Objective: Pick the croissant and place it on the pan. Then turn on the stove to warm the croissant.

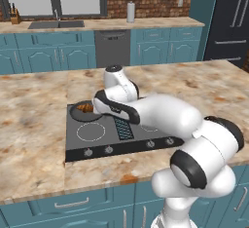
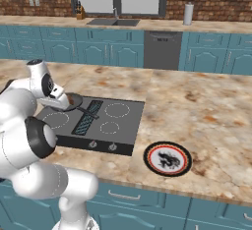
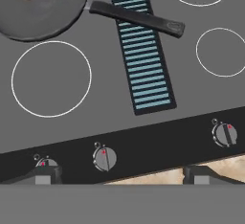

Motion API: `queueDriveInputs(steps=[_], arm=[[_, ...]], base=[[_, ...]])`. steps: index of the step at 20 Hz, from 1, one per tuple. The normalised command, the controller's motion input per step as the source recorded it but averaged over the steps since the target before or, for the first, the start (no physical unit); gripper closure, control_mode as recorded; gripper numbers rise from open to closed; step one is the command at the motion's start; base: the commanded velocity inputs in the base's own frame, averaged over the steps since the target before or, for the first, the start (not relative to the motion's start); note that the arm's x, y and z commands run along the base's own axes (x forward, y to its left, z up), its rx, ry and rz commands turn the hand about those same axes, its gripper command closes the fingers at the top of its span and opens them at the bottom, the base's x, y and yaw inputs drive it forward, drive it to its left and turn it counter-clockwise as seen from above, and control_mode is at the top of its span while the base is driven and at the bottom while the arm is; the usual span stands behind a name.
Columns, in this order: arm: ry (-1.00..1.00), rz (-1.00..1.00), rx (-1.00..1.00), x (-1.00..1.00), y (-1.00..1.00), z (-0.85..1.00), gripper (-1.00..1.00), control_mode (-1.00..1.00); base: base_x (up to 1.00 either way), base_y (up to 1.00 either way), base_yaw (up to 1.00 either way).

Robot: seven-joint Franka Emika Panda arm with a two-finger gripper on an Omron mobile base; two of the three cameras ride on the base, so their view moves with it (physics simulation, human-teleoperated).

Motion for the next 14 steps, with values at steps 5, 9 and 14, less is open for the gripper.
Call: queueDriveInputs(steps=[5, 9, 14], arm=[[0.0, 0.0, 0.02, -0.25, 0.05, -0.25, -1.0, -1.0], [0.0, 0.0, 0.01, -0.23, 0.0, -0.25, -1.0, -1.0], [0.0, 0.0, 0.01, -0.18, 0.0, -0.29, -1.0, -1.0]], base=[[0.0, 0.0, 0.0], [0.0, 0.0, 0.0], [0.0, 0.0, 0.0]])
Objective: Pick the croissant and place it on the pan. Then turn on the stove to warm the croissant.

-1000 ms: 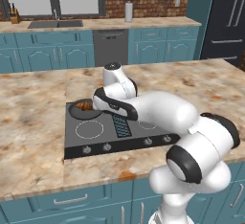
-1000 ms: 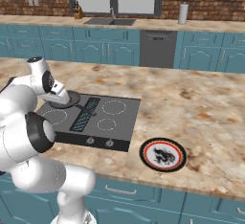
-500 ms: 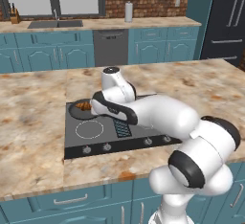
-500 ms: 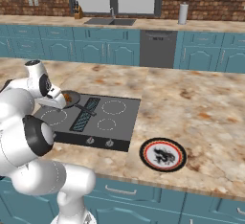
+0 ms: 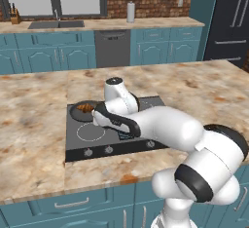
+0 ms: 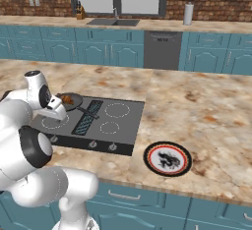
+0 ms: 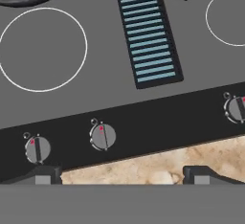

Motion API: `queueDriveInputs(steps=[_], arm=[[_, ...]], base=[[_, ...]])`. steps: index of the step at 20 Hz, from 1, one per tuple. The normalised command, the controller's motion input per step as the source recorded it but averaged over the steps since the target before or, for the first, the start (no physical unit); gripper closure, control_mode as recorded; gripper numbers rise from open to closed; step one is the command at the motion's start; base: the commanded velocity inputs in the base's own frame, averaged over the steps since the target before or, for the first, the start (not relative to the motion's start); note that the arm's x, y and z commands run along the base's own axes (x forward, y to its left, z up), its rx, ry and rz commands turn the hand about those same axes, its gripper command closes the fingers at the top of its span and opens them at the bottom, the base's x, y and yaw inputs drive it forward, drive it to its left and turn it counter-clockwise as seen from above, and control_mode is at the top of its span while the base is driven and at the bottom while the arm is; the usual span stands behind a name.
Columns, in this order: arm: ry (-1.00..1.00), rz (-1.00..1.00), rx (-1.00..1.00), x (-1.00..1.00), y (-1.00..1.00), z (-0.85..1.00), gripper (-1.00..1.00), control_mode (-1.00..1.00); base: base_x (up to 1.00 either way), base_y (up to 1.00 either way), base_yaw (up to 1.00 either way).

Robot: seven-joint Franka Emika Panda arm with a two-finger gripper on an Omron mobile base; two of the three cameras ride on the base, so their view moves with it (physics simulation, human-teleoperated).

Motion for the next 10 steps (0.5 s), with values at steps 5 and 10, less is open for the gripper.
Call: queueDriveInputs(steps=[5, 10], arm=[[0.02, 0.0, 0.0, -0.05, 0.05, -0.3, -1.0, -1.0], [0.06, 0.03, 0.0, 0.0, 0.13, -0.25, -1.0, -1.0]], base=[[0.0, 0.0, 0.0], [0.0, 0.0, 0.0]])
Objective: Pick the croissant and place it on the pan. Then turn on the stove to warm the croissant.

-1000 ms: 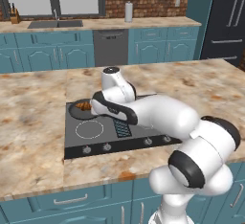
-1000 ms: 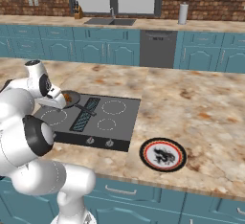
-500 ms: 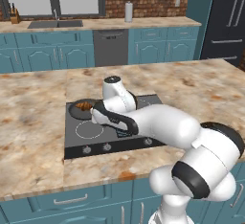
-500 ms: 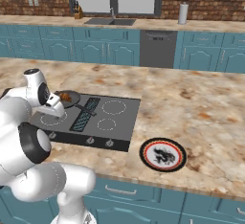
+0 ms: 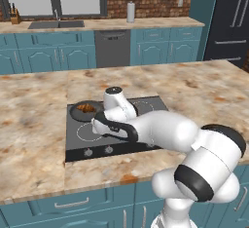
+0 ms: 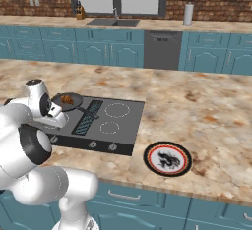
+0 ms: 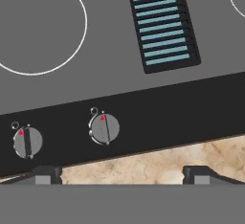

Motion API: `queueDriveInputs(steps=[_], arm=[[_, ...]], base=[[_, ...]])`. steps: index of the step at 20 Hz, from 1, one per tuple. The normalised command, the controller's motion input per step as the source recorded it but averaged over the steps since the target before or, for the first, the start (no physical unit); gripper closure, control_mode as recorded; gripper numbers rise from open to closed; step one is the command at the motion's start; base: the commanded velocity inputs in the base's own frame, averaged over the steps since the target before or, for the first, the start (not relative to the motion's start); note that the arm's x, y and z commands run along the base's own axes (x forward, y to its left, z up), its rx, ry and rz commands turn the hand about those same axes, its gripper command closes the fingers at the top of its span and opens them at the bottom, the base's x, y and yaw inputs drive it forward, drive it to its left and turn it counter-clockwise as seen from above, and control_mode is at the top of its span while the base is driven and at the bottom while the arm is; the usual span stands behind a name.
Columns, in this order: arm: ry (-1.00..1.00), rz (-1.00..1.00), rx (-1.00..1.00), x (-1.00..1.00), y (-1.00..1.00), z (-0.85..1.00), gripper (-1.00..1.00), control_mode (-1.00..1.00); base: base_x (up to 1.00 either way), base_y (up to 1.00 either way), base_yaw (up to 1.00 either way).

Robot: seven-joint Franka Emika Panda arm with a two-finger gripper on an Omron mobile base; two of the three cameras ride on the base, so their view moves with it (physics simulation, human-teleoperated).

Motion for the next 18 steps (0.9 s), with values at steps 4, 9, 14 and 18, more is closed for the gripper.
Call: queueDriveInputs(steps=[4, 9, 14, 18], arm=[[0.09, 0.02, 0.0, 0.0, 0.16, -0.23, -1.0, -1.0], [0.03, 0.02, 0.0, 0.0, 0.15, -0.17, -1.0, -1.0], [0.0, 0.02, 0.0, 0.0, 0.04, -0.11, -1.0, -1.0], [0.0, 0.0, 0.0, 0.0, 0.0, -0.04, -1.0, -1.0]], base=[[0.0, 0.0, 0.0], [0.0, 0.0, 0.0], [0.0, 0.0, 0.0], [0.0, 0.0, 0.0]])
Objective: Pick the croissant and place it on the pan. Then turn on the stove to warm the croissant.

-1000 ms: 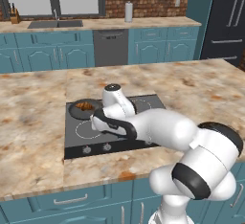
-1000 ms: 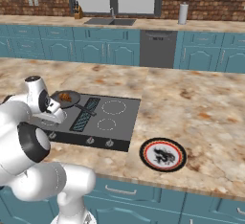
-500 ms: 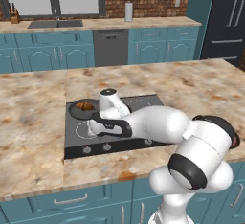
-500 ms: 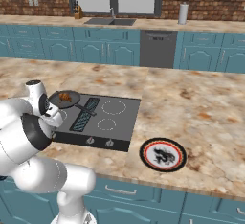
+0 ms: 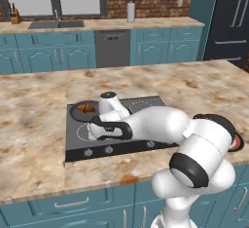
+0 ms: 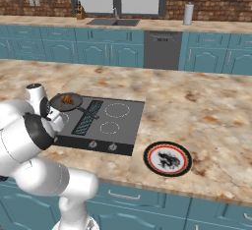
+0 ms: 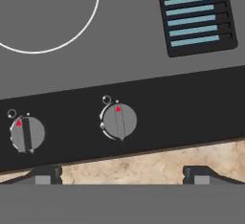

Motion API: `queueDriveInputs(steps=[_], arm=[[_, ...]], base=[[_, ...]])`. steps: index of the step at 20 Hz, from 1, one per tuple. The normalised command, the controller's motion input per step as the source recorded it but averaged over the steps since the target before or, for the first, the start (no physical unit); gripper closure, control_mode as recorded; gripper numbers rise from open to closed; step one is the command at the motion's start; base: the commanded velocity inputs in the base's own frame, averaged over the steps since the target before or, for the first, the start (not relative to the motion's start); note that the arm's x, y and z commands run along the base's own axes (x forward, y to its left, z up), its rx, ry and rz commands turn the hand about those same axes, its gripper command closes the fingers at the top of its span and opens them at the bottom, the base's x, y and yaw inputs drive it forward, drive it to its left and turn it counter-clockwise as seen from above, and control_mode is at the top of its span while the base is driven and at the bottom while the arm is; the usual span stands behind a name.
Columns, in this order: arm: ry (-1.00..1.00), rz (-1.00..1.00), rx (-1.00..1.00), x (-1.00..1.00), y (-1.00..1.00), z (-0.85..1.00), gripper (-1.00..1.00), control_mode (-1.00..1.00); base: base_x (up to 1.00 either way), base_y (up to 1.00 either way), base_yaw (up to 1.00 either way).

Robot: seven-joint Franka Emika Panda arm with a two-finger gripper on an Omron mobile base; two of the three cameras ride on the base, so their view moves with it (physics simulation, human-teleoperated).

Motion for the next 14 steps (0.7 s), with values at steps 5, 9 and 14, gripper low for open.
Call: queueDriveInputs(steps=[5, 9, 14], arm=[[0.0, 0.0, 0.0, 0.0, 0.0, -0.24, -1.0, -1.0], [0.0, 0.0, 0.0, 0.0, 0.0, -0.31, -1.0, -1.0], [0.0, 0.0, 0.0, 0.09, 0.0, -0.15, -1.0, -1.0]], base=[[0.0, 0.0, 0.0], [0.0, 0.0, 0.0], [0.0, 0.0, 0.0]])
